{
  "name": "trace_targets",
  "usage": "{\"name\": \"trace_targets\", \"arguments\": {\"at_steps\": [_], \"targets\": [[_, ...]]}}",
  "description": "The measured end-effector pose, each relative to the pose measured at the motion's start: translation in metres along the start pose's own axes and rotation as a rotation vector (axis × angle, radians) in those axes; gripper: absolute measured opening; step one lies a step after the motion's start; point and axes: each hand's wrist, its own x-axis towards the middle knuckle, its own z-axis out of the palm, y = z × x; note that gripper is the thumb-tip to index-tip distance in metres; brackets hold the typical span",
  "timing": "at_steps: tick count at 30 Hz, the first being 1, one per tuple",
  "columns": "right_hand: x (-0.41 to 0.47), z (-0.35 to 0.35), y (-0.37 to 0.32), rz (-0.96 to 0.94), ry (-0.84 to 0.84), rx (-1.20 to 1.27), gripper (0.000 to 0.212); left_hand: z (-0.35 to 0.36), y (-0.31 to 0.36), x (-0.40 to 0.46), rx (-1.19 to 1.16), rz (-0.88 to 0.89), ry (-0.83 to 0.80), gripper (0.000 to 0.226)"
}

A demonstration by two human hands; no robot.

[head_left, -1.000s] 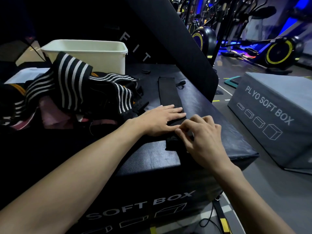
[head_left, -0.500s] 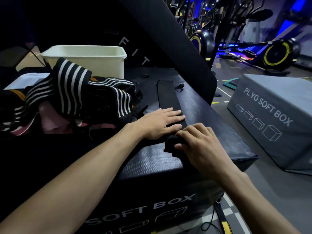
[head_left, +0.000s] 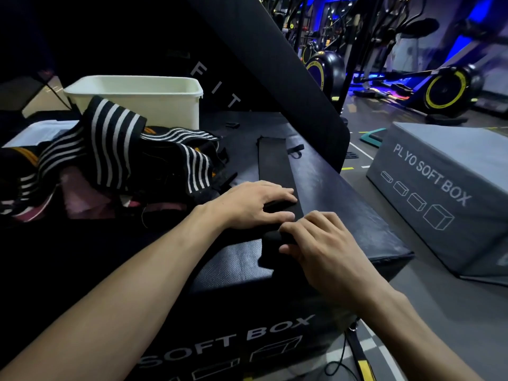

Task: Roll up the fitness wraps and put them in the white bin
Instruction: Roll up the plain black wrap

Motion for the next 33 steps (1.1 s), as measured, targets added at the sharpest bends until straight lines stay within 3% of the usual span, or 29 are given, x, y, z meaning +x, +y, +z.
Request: {"name": "trace_targets", "arguments": {"at_steps": [6,10,17,29,33], "targets": [[-0.008,-0.009,-0.012,0.060,-0.070,0.002,0.031,-0.002,-0.006,0.001,-0.053,-0.012,-0.049,0.040],[-0.001,-0.001,-0.011,0.186,-0.083,0.086,0.033,-0.001,-0.006,0.003,-0.057,-0.009,-0.046,0.039],[0.008,0.000,-0.001,0.171,-0.094,0.268,0.038,-0.001,-0.004,0.003,-0.036,-0.051,-0.064,0.042],[0.004,0.000,-0.007,0.216,-0.042,0.250,0.030,0.003,0.008,0.016,0.201,-0.065,-0.155,0.053],[0.001,-0.003,-0.007,0.223,-0.070,0.271,0.032,-0.008,0.013,0.031,0.260,-0.050,-0.136,0.041]]}}
